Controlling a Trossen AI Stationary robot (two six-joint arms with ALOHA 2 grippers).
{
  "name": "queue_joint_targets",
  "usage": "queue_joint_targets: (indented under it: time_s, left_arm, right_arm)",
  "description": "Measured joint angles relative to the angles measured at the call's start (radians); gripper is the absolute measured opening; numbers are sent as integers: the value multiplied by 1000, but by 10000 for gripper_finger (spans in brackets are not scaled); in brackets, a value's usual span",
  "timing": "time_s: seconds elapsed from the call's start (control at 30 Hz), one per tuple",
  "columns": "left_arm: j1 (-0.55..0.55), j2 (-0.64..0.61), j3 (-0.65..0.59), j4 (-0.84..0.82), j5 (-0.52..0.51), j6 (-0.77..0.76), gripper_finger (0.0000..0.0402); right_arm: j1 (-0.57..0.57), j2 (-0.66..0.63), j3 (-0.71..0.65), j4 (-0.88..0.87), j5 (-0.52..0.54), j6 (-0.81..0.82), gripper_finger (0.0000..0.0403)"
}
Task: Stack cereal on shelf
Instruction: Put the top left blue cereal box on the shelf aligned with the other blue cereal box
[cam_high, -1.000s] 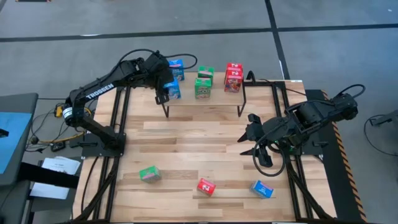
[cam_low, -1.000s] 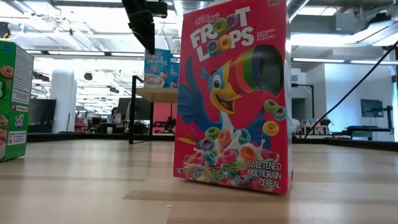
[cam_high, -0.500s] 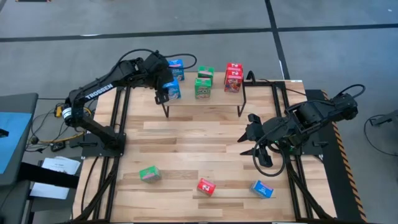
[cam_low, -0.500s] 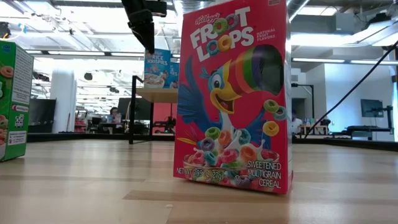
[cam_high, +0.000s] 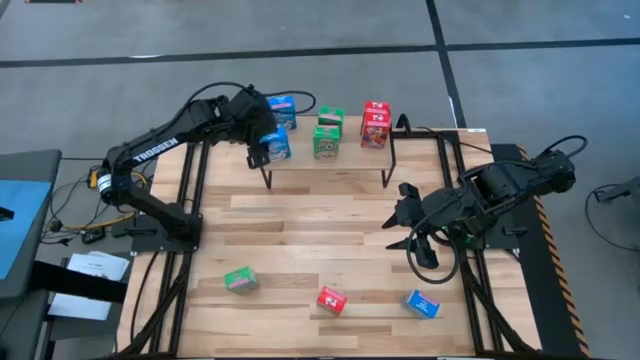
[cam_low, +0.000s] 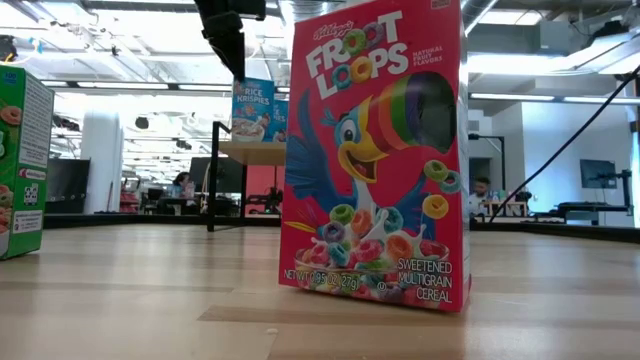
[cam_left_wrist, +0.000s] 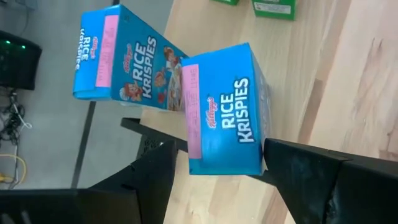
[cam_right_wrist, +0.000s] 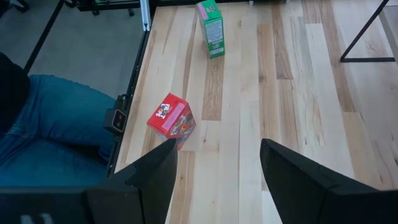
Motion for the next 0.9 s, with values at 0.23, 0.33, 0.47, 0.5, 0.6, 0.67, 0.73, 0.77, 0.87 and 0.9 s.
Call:
queue_joint_targets:
  time_s: [0.23,0.33,0.47,0.5,0.6,0.67,0.73,0.77,0.87,0.9]
  left_arm:
    - [-17,-25,0,-55,0,-12,234]
    - [-23,-43,0,-69,-4,-30,234]
    - [-23,-60,0,-110,6,-83,234]
    - [-23,-61,0,-124,20,-103,234]
    - [-23,-60,0,-148,89,-168,234]
    - [-27,-54,0,-150,136,-179,234]
    - [-32,-52,0,-140,161,-183,234]
    - [-36,-53,-6,-118,160,-186,234]
    - [-39,-54,-40,-73,153,-211,234]
    - [-36,-53,-51,-75,153,-214,234]
  right_arm:
    - [0,0,0,-2,0,0,255]
    - [0,0,0,-2,0,0,255]
    - [0,0,0,-2,0,0,255]
    - [0,0,0,-2,0,0,255]
    - [1,0,0,-2,0,9,255]
    - [1,0,0,-2,0,29,255]
    - [1,0,0,-2,0,35,255]
    - [2,0,0,-2,0,35,255]
    - [12,0,0,-2,0,47,255]
    - [17,0,0,-2,0,51,255]
